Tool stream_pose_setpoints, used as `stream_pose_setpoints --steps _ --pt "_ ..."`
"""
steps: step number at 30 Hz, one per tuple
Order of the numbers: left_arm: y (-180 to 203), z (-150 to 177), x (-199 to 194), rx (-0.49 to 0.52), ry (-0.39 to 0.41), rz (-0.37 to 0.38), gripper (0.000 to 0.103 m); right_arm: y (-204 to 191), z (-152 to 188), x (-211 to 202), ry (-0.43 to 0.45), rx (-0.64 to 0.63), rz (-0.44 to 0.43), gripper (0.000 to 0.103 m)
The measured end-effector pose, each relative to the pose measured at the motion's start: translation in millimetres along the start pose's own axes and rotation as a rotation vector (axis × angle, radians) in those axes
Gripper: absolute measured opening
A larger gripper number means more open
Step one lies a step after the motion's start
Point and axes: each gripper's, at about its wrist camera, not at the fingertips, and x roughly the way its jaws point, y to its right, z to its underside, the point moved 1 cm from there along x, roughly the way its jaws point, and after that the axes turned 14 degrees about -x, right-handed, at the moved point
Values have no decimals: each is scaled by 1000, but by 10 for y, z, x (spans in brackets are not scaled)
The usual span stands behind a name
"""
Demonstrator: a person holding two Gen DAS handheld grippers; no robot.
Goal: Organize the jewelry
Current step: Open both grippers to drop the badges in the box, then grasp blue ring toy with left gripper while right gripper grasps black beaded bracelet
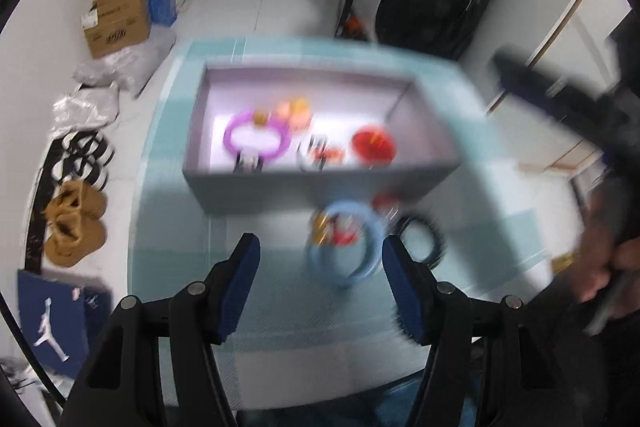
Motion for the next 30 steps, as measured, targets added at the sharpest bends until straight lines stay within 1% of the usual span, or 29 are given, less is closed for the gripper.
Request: stream_pose_setpoints --steps 2,7,9,12,14,17,18,19,20,21,22,25,27,30 --pt "8 12 113 -1 -33 -19 58 -19 12 -18 1 -5 1 67" --pt "1 -10 233 7 -52 -54 58 -19 41 -79 6 -9 3 67" --pt "-42 -25 271 -11 -58 -79 58 4 54 -95 3 -2 0 67" --pt "-123 -52 305 -52 -61 -81 57 28 98 -111 -10 7 -1 67" --pt "-138 -65 317 -61 -55 -94 52 19 128 -116 -22 5 -8 67" --pt "-69 -38 341 -34 -45 -124 41 -25 188 -121 -50 -19 -6 67" --pt "-34 -27 353 -11 -38 -143 31 -41 214 -115 -64 -26 -7 67" --pt "16 -10 366 25 -33 -160 25 -46 236 -111 -75 -30 -8 67" --pt "41 -15 382 45 -30 -173 23 -58 253 -105 -86 -34 -7 67" --pt "89 8 385 71 -27 -179 12 -72 274 -96 -99 -42 -6 67" --pt "136 29 390 93 -34 -173 7 -88 293 -88 -109 -51 -7 67" --pt "189 59 396 152 -20 -217 7 -113 338 -81 -125 -67 -8 67" --pt "160 51 386 143 -28 -206 6 -113 365 -72 -136 -71 -8 67" --pt "83 21 365 100 -51 -170 6 -89 410 -33 -167 -62 -15 67"
